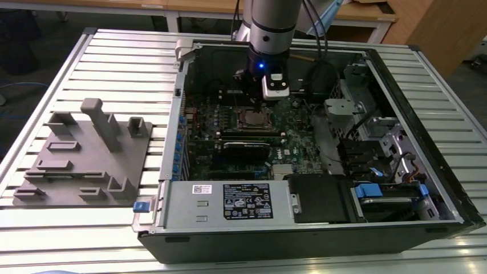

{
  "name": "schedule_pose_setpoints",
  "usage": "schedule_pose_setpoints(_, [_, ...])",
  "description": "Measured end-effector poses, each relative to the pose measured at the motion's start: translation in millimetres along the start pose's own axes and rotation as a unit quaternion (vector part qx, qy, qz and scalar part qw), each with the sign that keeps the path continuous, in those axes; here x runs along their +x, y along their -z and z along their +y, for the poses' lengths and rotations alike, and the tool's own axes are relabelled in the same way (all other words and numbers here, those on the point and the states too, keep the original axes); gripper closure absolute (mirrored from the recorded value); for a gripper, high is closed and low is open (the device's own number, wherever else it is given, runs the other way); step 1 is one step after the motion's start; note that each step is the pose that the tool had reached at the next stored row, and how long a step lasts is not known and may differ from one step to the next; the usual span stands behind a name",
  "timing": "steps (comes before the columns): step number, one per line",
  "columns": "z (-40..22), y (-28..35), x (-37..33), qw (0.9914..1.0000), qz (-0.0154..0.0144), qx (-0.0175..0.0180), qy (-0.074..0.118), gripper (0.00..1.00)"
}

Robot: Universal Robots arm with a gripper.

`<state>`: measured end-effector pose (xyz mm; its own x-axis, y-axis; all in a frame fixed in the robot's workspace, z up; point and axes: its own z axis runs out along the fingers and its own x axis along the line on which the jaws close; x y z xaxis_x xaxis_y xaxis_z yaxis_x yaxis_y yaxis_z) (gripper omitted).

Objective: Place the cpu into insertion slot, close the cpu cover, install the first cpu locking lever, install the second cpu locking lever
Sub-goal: 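Close the cpu cover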

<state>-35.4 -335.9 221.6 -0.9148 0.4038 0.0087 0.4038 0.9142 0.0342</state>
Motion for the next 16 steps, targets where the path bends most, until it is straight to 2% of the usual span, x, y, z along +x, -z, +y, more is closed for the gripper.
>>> schedule_pose_setpoints(7, [0.0, -0.4, 0.0, 0.99943, 0.0009, 0.0002, 0.034, 0.9])
schedule_pose_setpoints(16, [0.0, -0.7, 0.0, 0.99778, 0.0019, 0.0004, 0.067, 0.9])
